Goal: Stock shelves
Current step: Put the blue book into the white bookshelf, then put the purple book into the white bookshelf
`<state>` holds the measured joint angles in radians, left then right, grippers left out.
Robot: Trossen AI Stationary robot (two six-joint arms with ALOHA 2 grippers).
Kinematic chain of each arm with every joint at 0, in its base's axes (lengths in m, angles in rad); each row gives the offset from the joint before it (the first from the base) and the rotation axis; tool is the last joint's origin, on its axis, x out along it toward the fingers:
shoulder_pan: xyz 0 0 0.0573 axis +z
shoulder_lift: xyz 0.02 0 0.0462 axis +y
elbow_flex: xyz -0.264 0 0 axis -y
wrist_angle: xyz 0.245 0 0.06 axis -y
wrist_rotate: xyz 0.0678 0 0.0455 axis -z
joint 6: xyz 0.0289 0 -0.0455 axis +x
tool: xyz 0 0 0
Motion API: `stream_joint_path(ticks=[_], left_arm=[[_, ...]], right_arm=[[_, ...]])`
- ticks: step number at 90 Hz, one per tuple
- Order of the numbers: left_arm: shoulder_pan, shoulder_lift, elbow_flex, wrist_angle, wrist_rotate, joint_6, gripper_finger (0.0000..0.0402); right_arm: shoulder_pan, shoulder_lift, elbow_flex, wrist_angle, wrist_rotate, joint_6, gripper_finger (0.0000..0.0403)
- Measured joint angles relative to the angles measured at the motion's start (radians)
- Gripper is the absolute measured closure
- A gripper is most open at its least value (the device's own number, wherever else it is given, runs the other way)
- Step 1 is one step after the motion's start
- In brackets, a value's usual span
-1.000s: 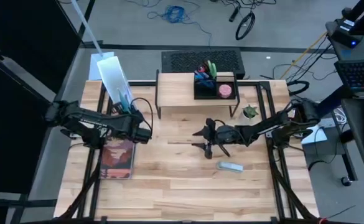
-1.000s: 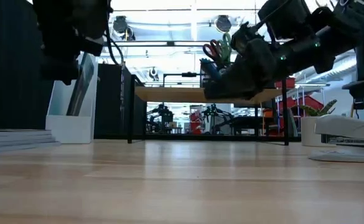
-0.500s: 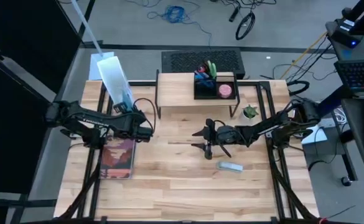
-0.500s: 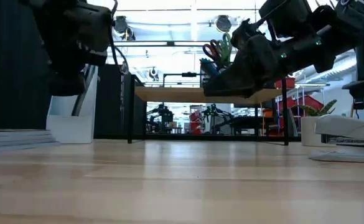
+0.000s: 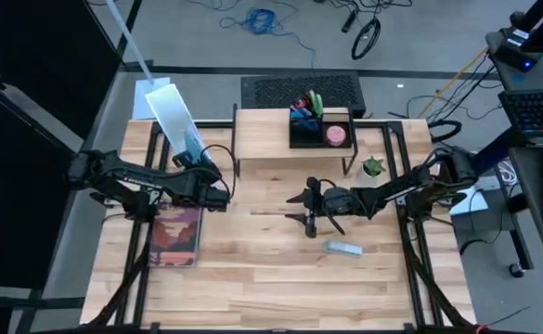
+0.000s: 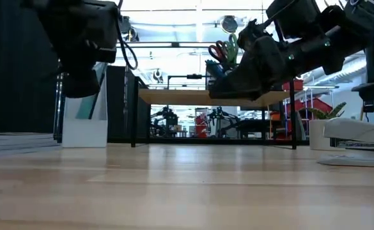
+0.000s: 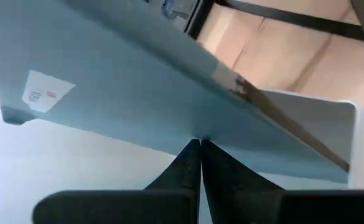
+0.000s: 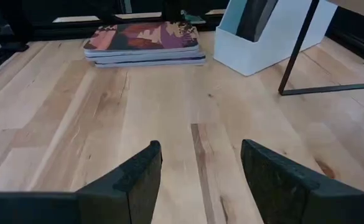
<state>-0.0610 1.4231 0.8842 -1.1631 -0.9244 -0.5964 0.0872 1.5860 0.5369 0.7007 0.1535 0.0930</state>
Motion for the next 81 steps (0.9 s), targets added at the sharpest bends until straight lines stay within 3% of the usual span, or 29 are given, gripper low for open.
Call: stream_joint_path(ticks=[26,47,60,81], left_arm=[[-0.100,0.000,0.135,-0.076,0.253,-0.026,0.0401],[-0.190,0.000,0.205,-0.157,0.449,-0.288,0.0393],[-0.264,0.000,0.204,-0.157,0.539,-0.416,0.0347],[-0.405,0.000,0.194,-0.155,0.574,-0.545,0.0237]], right_arm=[[0.000,0.000,0.000,0.000,0.000,0.000,0.0202],[0.000,0.000,0.000,0.000,0.000,0.001,0.0202],[0.000,0.000,0.000,0.000,-0.002,0.032,0.0202],[0.001,-0.001,0.000,0.000,-0.030,0.085,0.0202]])
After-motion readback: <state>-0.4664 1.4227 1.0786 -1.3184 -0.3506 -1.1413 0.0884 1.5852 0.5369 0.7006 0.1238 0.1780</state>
